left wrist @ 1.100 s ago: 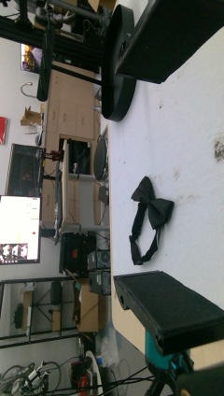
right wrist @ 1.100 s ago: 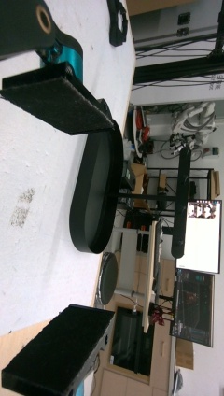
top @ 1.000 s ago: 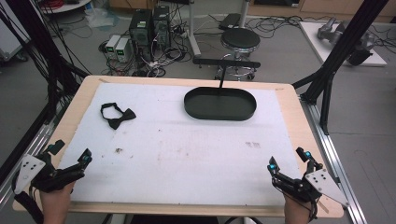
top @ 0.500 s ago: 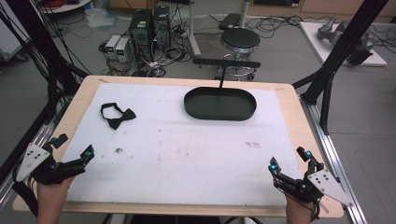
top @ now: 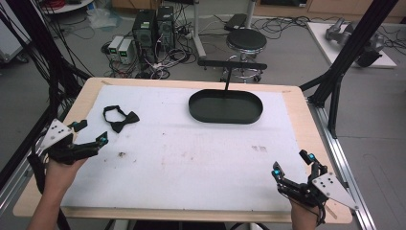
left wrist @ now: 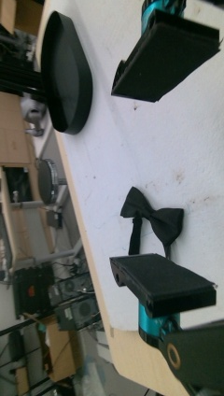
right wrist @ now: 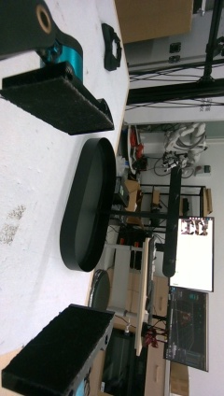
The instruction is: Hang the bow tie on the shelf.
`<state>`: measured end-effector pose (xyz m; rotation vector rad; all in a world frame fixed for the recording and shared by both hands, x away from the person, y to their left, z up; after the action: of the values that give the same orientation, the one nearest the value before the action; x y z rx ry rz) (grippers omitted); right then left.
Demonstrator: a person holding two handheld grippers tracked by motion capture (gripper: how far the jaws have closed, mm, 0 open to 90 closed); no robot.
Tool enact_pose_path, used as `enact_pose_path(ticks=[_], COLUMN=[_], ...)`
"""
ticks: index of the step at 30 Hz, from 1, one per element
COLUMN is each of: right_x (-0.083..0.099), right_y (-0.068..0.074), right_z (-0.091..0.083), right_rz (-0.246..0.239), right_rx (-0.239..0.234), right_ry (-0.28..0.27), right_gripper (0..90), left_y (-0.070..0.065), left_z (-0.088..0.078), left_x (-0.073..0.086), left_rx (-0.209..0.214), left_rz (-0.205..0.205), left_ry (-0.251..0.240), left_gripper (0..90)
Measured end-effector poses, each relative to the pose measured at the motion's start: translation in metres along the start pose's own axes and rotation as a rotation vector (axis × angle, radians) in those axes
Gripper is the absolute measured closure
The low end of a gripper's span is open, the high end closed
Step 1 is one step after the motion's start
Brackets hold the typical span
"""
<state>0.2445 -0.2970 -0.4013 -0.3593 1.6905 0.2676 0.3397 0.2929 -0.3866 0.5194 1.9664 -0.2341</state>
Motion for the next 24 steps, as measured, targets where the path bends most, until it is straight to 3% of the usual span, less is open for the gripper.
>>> enact_pose_path(ticks=[7,9,16,21,24], right_x=[0.001,0.001,0.002,0.004,0.006], right_y=[-0.001,-0.001,0.002,0.004,0.004], right_z=[0.000,0.001,0.003,0.005,0.007], right_rz=[0.008,0.005,-0.005,-0.008,-0.016], right_rx=[0.000,-0.002,-0.024,-0.037,-0.040], right_ry=[0.002,0.001,0.005,0.016,0.020], right_gripper=[7.7,7.7,7.7,7.7,7.7], left_y=[0.005,0.006,0.013,0.019,0.023], left_z=[0.024,0.038,0.065,0.086,0.099], left_x=[-0.005,-0.006,-0.008,-0.008,-0.007], left_rx=[0.028,0.033,0.037,0.072,0.071], left_rz=[-0.008,0.015,0.034,0.056,0.044], left_ry=[0.078,0.128,0.197,0.269,0.304], left_gripper=[24.2,26.1,30.7,35.2,35.8])
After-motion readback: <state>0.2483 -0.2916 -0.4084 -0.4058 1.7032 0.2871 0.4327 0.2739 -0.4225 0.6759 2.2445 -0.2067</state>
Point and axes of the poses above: each handheld gripper's, and its own axes: z roughly forward along the jaws, x roughly out of its underside, y roughly to its left, the point moved 5 cm from there along z, roughly forward along the jaws, and after that the axes turned 10 degrees about y, right-handed, at the moved point
